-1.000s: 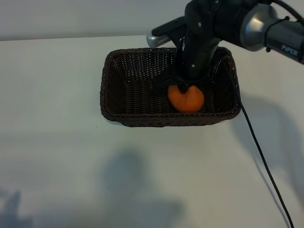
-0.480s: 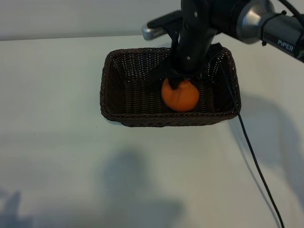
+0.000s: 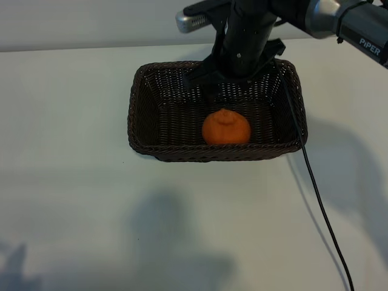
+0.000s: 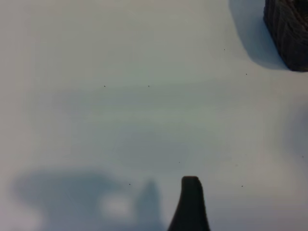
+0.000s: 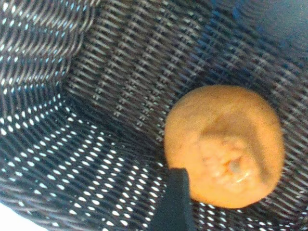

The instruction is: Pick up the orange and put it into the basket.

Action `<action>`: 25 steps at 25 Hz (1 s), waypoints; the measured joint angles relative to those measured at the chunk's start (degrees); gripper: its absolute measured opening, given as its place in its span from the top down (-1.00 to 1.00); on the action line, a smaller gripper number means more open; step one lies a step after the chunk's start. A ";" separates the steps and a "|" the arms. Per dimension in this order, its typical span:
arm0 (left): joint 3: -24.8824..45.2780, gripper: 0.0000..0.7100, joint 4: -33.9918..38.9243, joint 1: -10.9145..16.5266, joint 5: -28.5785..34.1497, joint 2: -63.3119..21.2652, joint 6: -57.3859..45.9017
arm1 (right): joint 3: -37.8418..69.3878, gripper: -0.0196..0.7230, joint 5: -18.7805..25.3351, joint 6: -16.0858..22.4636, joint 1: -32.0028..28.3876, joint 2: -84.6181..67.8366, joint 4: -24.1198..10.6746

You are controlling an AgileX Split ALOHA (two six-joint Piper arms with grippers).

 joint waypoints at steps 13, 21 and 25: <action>0.00 -0.67 0.04 0.00 0.00 0.00 0.00 | -2.79 -0.61 3.54 -1.02 -15.85 0.00 -2.41; 0.00 -0.67 0.04 0.00 0.00 0.00 0.11 | -2.79 -0.61 3.54 -2.90 -27.53 0.00 -3.00; 0.00 -0.67 0.04 0.00 0.00 0.00 0.10 | -2.79 -0.61 3.54 -4.02 -30.00 0.00 -3.00</action>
